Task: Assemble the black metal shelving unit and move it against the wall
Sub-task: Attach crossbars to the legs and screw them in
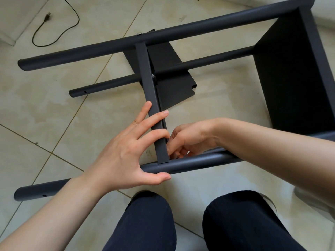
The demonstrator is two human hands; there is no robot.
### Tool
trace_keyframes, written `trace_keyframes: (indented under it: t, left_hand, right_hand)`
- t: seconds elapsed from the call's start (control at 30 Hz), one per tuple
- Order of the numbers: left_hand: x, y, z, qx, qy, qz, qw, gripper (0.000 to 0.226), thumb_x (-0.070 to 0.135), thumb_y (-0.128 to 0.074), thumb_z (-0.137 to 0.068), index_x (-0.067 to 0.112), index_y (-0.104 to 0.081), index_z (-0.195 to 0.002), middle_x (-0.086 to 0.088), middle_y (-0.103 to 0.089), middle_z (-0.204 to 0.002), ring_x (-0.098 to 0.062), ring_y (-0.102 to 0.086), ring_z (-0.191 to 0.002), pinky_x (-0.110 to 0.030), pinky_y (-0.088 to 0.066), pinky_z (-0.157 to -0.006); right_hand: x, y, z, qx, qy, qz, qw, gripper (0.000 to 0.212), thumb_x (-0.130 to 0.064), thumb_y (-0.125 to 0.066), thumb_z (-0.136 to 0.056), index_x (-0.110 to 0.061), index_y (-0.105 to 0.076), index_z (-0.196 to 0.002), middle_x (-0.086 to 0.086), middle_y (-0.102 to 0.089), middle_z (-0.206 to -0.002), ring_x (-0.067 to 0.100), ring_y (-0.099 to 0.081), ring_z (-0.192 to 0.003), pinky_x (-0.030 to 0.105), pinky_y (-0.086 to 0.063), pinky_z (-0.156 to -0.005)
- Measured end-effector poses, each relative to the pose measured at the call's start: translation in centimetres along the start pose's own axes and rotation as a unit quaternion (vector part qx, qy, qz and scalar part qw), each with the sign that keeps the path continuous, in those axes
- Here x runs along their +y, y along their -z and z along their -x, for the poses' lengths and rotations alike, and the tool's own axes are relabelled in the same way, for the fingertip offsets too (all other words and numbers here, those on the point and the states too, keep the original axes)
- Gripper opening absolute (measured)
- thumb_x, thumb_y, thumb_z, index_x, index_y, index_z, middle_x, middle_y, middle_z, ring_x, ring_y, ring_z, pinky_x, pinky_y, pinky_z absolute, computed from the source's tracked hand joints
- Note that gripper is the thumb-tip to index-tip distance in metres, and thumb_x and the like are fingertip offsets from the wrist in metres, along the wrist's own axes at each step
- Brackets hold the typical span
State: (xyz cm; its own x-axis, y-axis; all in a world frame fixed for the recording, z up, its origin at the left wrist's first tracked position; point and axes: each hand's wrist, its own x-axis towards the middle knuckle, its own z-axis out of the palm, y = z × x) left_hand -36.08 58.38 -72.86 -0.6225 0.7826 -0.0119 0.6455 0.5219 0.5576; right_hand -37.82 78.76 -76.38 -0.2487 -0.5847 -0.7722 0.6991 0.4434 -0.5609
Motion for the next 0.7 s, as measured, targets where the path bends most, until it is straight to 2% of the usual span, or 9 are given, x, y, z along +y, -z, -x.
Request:
trace_keyframes:
  t: [0.1,0.17,0.27,0.43,0.53,0.7]
  left_hand:
    - [-0.03,0.0,-0.05,-0.001,-0.001,-0.003,1.0,0.069,0.066,-0.07,-0.071,0.024,-0.06,-0.124,0.008,-0.027,-0.164,-0.019,-0.004,-0.156,-0.024,-0.041,-0.093]
    - [-0.05,0.0,-0.05,-0.001,-0.002,-0.007,1.0,0.069,0.067,-0.069,-0.072,0.025,-0.059,-0.125,0.008,-0.026,-0.164,-0.019,-0.004,-0.156,-0.024,-0.04,-0.093]
    - [-0.1,-0.01,0.0,-0.001,-0.003,-0.008,1.0,0.069,0.067,-0.069,-0.072,0.026,-0.058,-0.126,0.008,-0.026,-0.164,-0.02,-0.005,-0.156,-0.025,-0.041,-0.092]
    - [-0.09,0.02,0.0,0.0,-0.005,-0.007,1.0,0.069,0.067,-0.069,-0.072,0.026,-0.057,-0.126,0.008,-0.026,-0.164,-0.02,-0.005,-0.156,-0.025,-0.042,-0.092]
    - [-0.07,0.05,0.02,-0.001,-0.004,-0.006,1.0,0.069,0.066,-0.07,-0.072,0.024,-0.059,-0.126,0.007,-0.026,-0.164,-0.02,-0.005,-0.156,-0.025,-0.043,-0.092]
    - [-0.12,-0.05,-0.04,0.003,-0.005,-0.007,1.0,0.068,0.066,-0.07,-0.072,0.023,-0.06,-0.124,0.007,-0.028,-0.163,-0.021,-0.006,-0.156,-0.023,-0.042,-0.092]
  right_hand:
    - [0.11,0.09,0.01,0.01,0.008,0.003,1.0,0.025,-0.008,-0.061,-0.092,-0.013,-0.066,-0.067,0.002,-0.058,-0.064,0.012,-0.054,-0.058,0.024,-0.047,-0.065]
    - [0.17,0.25,0.09,-0.003,0.021,-0.019,1.0,0.033,-0.006,-0.06,-0.092,-0.018,-0.069,-0.063,0.004,-0.059,-0.07,0.013,-0.055,-0.064,0.027,-0.048,-0.07]
    - [0.16,0.3,0.22,-0.028,0.022,-0.013,0.999,0.025,-0.006,-0.059,-0.092,-0.016,-0.07,-0.072,0.009,-0.062,-0.084,0.017,-0.059,-0.074,0.034,-0.049,-0.081]
    - [0.13,0.19,0.08,-0.018,0.021,-0.01,1.0,0.022,-0.005,-0.058,-0.093,-0.012,-0.067,-0.075,0.008,-0.062,-0.081,0.018,-0.06,-0.075,0.038,-0.049,-0.086]
    - [0.11,0.1,0.1,-0.017,0.019,-0.006,1.0,0.024,-0.005,-0.056,-0.095,-0.01,-0.065,-0.073,0.006,-0.062,-0.075,0.016,-0.059,-0.07,0.036,-0.048,-0.083]
    - [0.05,-0.13,0.1,-0.013,0.015,0.008,1.0,0.031,-0.006,-0.053,-0.097,-0.009,-0.06,-0.067,0.001,-0.061,-0.062,0.011,-0.057,-0.06,0.025,-0.049,-0.067]
